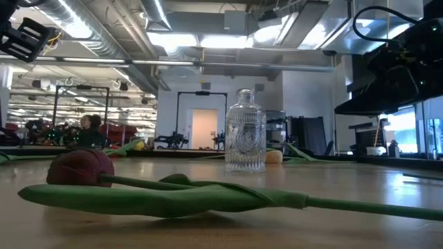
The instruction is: Sort flowers into vase by color
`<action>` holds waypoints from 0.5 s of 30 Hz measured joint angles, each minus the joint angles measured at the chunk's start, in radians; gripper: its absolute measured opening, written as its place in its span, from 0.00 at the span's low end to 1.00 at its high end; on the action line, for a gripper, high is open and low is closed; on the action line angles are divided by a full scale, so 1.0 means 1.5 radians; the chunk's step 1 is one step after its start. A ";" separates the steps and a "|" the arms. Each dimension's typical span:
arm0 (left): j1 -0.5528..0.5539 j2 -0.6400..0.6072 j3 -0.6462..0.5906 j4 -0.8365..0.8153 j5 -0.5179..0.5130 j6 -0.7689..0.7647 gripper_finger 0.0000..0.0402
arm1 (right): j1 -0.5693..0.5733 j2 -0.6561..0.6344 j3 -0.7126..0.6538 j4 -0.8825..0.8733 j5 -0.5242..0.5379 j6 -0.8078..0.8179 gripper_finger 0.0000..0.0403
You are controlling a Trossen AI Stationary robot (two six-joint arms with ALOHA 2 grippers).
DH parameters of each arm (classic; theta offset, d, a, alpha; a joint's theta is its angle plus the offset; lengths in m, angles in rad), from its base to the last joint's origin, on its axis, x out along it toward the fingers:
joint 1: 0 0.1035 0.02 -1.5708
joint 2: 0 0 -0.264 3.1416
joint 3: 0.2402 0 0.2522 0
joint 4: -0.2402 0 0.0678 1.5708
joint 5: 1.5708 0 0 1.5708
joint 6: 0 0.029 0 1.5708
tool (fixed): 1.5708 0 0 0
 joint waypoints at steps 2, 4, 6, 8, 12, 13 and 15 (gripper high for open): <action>0.000 0.000 0.000 0.000 0.000 0.000 0.38 | 0.000 0.000 0.000 0.000 0.000 0.000 0.22; 0.000 0.000 0.000 0.000 0.000 0.000 0.38 | 0.000 0.000 0.000 0.000 0.000 0.000 0.22; 0.000 0.000 0.000 0.000 0.000 0.000 0.38 | 0.000 0.000 0.000 0.000 0.000 0.000 0.22; 0.000 0.000 0.000 0.000 0.000 0.000 0.38 | 0.002 0.000 0.000 0.000 0.000 0.000 0.22; 0.000 0.000 0.000 0.000 0.000 0.000 0.38 | 0.000 0.000 0.000 0.007 -0.001 0.001 0.22; 0.000 0.000 0.000 0.000 0.000 0.000 0.38 | 0.000 0.000 0.000 0.021 -0.004 0.013 0.22; 0.000 0.000 0.000 0.000 0.000 0.000 0.38 | 0.000 0.000 0.000 0.047 -0.035 0.079 0.22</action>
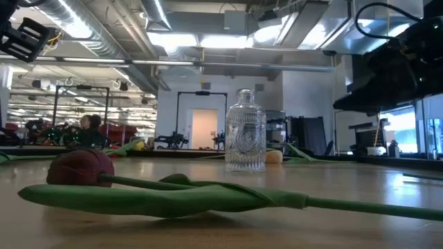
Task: Sort flowers into vase by color
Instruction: Put the bottom yellow tulip into the transparent vase
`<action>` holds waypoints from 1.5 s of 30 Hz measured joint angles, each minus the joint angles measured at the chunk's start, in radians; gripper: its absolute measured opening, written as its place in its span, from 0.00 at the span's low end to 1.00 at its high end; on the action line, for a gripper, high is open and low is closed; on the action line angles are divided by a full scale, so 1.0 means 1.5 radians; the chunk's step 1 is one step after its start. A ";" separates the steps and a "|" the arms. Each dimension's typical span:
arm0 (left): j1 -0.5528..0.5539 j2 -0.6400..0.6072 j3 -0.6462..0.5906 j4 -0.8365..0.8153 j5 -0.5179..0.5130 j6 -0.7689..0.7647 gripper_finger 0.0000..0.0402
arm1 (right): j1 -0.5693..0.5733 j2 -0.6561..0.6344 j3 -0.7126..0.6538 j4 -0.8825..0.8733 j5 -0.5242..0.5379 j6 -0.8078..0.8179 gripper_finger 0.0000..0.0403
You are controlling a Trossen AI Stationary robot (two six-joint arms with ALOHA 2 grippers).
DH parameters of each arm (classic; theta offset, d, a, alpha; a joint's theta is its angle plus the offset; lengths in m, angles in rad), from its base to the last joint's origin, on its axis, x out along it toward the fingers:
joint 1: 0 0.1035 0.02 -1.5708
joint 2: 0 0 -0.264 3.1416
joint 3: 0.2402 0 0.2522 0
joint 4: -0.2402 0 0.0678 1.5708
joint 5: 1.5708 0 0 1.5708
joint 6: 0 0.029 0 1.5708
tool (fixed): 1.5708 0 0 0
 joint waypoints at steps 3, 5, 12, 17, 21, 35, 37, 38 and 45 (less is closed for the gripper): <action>0.000 0.000 0.000 0.000 0.000 0.000 0.38 | 0.000 0.000 0.000 0.018 -0.028 0.079 0.22; 0.000 0.000 0.000 0.000 0.000 0.000 0.38 | 0.000 0.001 0.000 0.042 -0.027 0.137 0.22; 0.000 0.000 0.000 0.000 0.000 0.000 0.38 | 0.000 0.015 0.073 0.016 0.048 0.170 0.22; 0.000 0.000 0.000 0.000 0.000 0.000 0.38 | 0.000 0.124 0.191 -0.059 0.063 0.064 0.22; 0.000 0.000 0.000 0.000 0.000 0.000 0.38 | 0.000 0.257 0.300 -0.131 -0.018 0.032 0.22; 0.000 0.000 0.000 0.000 0.003 0.000 0.38 | 0.134 0.647 0.759 -0.696 -0.098 -0.163 0.22; 0.000 0.000 0.000 0.000 0.003 0.000 0.38 | 0.204 0.682 0.805 -0.781 -0.091 -0.175 0.22; 0.000 0.000 0.000 0.000 0.003 0.000 0.38 | 0.237 0.694 0.821 -0.814 -0.091 -0.171 0.22; 0.000 0.000 0.000 0.000 0.003 0.000 0.38 | 0.447 0.717 0.837 -0.840 -0.054 0.223 0.23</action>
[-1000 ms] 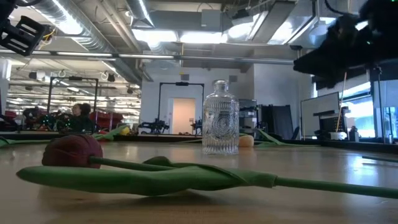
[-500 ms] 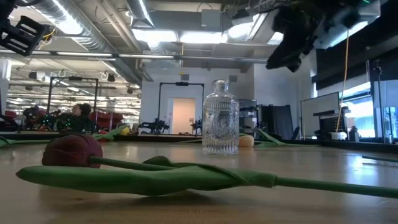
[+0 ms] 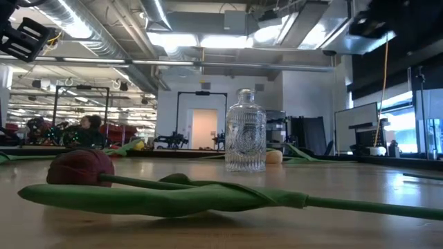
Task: Sort flowers into vase by color
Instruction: Put the bottom yellow tulip into the transparent vase
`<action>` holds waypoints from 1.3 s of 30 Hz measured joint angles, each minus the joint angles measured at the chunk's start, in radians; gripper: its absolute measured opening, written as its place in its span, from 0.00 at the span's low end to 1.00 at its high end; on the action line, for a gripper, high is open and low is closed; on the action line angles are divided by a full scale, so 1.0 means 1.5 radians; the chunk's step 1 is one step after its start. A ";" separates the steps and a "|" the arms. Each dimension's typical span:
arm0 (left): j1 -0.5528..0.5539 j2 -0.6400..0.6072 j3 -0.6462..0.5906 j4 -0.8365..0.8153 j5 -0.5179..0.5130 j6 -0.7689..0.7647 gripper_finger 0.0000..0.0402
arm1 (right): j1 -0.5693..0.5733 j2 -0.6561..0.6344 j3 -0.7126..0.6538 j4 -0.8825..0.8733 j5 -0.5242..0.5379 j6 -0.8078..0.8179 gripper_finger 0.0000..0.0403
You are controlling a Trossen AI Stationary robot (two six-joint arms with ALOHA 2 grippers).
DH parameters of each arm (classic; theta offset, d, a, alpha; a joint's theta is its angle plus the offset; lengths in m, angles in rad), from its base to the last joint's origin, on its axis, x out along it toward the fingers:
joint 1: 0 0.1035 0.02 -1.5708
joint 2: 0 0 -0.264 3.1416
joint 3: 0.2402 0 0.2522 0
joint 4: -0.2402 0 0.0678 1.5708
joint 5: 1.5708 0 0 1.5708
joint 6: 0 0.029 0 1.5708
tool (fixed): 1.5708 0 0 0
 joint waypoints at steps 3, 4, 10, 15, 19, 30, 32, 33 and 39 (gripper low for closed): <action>0.000 0.000 0.000 0.000 0.000 0.000 0.38 | 0.066 0.000 0.000 0.005 0.047 0.250 0.29; 0.000 0.000 0.000 0.000 0.000 0.000 0.38 | 0.085 0.000 -0.004 0.005 0.049 0.319 0.33; 0.000 0.000 0.000 0.000 0.000 0.000 0.38 | 0.170 0.000 -0.091 0.031 -0.015 0.609 0.58; 0.000 0.000 0.000 0.000 0.000 0.000 0.38 | 0.221 0.000 -0.214 0.156 -0.134 0.721 0.69; 0.000 0.000 0.000 0.000 0.000 0.000 0.38 | 0.253 0.000 -0.286 0.250 -0.163 0.820 0.69; 0.000 0.000 0.000 0.000 0.000 0.000 0.38 | 0.323 0.087 -0.330 0.373 -0.200 0.927 0.70; 0.000 0.000 0.000 0.000 0.000 0.000 0.38 | 0.332 0.112 -0.330 0.405 -0.209 0.927 0.70; 0.000 0.000 0.000 0.000 0.000 0.000 0.38 | 0.335 0.126 -0.330 0.423 -0.211 0.923 0.70; 0.000 0.000 0.000 0.000 -0.001 0.000 0.38 | 0.356 0.188 -0.328 0.459 -0.224 0.919 0.66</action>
